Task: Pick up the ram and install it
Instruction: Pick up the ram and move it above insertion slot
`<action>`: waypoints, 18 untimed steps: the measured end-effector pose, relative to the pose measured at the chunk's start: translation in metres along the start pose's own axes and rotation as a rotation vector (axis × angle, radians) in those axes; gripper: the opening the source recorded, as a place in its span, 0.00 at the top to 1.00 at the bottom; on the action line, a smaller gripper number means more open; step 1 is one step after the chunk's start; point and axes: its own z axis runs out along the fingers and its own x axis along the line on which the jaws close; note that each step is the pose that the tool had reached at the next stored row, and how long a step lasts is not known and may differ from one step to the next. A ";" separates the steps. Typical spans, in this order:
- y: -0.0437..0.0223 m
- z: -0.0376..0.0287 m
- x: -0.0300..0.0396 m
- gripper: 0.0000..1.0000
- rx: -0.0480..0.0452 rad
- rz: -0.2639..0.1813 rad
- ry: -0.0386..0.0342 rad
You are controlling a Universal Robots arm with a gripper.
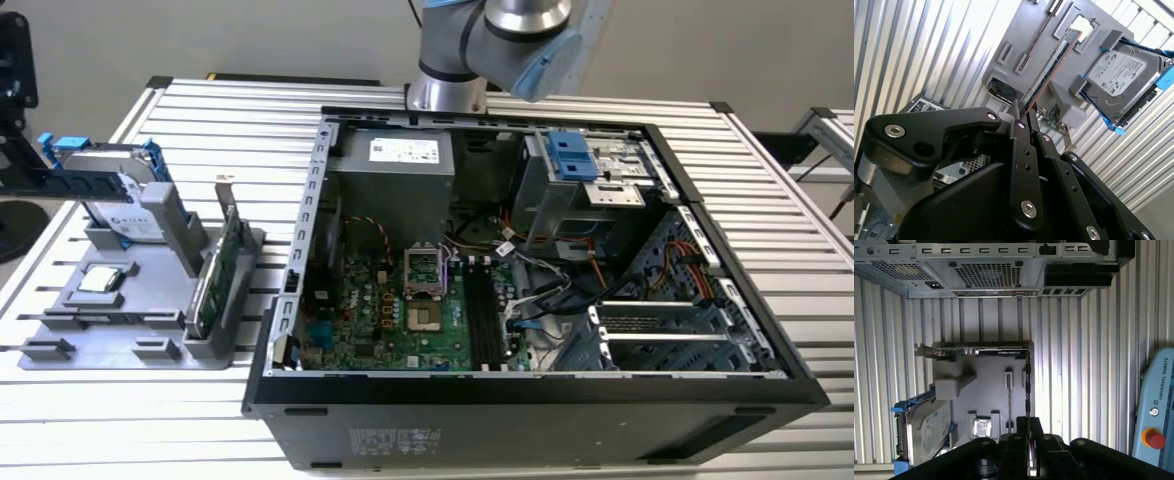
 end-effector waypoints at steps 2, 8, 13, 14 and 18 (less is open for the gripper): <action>0.0041 0.0001 0.0003 1.00 0.0001 0.000 0.0000; 0.0152 0.0002 0.0010 1.00 0.0004 0.000 0.0001; 0.0243 0.0003 0.0016 1.00 0.0006 0.000 0.0001; 0.0260 0.0002 0.0017 1.00 0.0006 0.000 0.0000; 0.0327 0.0004 0.0021 1.00 0.0005 0.000 0.0002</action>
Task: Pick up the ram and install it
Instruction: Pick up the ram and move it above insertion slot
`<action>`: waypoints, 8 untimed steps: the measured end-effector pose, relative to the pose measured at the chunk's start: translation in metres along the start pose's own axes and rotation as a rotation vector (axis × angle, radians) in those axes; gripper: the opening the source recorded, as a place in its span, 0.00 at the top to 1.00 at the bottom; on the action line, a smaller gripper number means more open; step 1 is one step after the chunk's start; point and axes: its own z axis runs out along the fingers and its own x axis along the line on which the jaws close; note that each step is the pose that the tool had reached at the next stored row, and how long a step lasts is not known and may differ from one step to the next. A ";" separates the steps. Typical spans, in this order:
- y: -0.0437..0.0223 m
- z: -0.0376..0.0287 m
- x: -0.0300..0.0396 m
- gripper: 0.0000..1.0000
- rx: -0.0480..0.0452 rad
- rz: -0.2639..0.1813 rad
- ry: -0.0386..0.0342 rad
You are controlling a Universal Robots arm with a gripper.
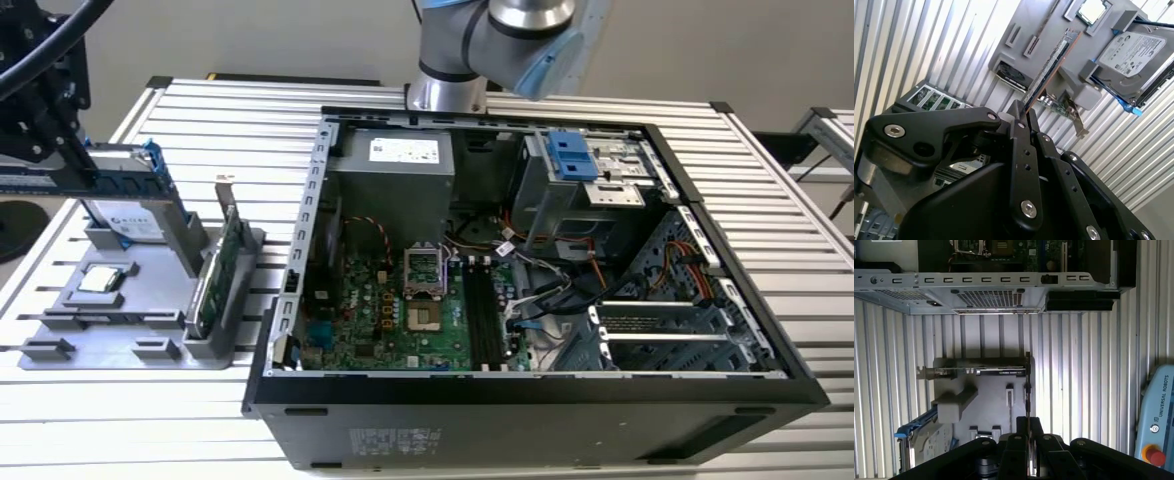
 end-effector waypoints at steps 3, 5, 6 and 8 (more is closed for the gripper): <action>0.0048 0.0000 0.0003 1.00 0.0001 0.000 -0.0001; 0.0081 0.0000 0.0006 1.00 0.0002 0.000 0.0000; 0.0098 0.0000 0.0007 1.00 0.0002 0.000 -0.0001; 0.0131 0.0000 0.0010 1.00 0.0004 0.000 -0.0002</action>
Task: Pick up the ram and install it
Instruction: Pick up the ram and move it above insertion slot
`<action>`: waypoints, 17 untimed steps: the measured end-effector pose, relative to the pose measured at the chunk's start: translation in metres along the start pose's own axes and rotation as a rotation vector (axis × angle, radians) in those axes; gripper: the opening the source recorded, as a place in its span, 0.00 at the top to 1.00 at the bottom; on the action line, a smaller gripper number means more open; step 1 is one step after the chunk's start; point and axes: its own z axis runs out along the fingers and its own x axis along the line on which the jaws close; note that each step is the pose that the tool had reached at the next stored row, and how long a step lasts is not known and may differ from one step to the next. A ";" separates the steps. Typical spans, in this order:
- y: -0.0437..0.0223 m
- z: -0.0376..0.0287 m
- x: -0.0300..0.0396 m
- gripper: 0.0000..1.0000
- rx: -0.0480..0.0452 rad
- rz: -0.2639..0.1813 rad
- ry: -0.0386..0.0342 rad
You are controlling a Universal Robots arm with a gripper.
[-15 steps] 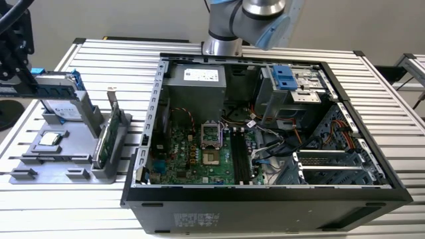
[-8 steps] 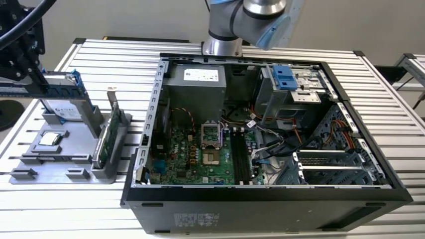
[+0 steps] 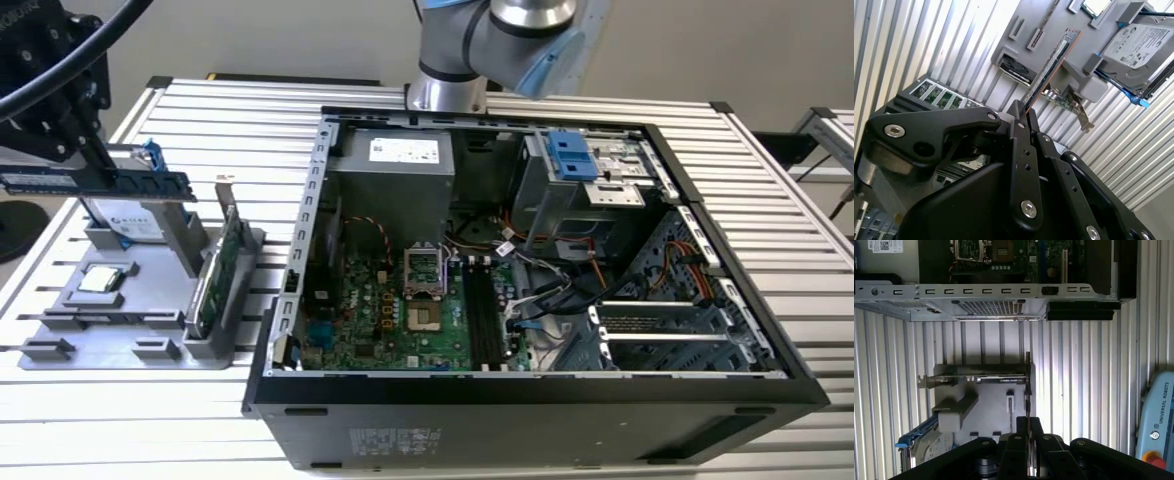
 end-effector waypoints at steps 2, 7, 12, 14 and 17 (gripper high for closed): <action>0.0031 0.0000 0.0002 1.00 0.0000 0.000 0.0000; 0.0107 0.0001 0.0007 1.00 0.0001 0.000 -0.0001; 0.0185 0.0002 0.0012 1.00 0.0001 0.000 0.0001; 0.0215 0.0002 0.0014 1.00 0.0001 0.000 0.0001; 0.0261 0.0003 0.0017 1.00 0.0001 0.000 0.0001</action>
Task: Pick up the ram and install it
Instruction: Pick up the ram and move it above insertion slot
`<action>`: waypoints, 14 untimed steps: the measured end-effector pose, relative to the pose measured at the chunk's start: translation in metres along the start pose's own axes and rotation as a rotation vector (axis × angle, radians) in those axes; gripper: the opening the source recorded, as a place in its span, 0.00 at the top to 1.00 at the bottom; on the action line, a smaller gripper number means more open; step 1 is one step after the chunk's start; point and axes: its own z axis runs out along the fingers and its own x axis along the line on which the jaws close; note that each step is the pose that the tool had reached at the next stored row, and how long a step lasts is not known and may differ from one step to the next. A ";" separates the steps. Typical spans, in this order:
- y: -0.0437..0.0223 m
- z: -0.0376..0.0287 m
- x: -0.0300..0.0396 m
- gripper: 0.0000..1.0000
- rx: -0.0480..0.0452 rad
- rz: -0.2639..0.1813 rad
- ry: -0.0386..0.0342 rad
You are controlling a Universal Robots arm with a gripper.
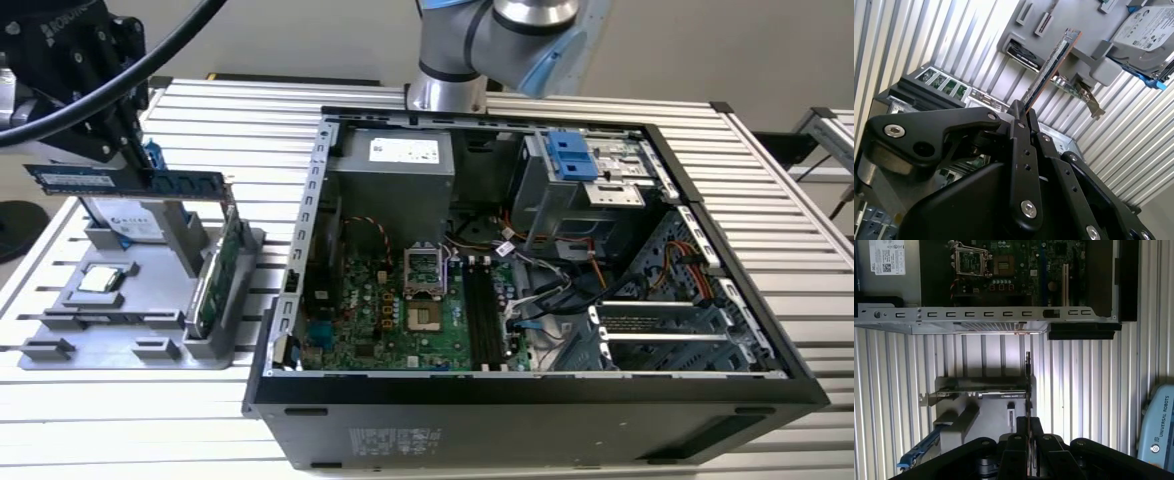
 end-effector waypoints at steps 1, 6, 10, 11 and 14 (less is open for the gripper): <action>0.0014 0.0000 0.0001 1.00 0.0000 0.000 0.0000; 0.0086 0.0000 0.0005 1.00 0.0001 0.000 -0.0001; 0.0145 0.0001 0.0008 1.00 0.0001 0.000 0.0000; 0.0159 0.0001 0.0008 1.00 0.0001 0.000 0.0000; 0.0201 0.0001 0.0011 1.00 0.0002 0.000 0.0000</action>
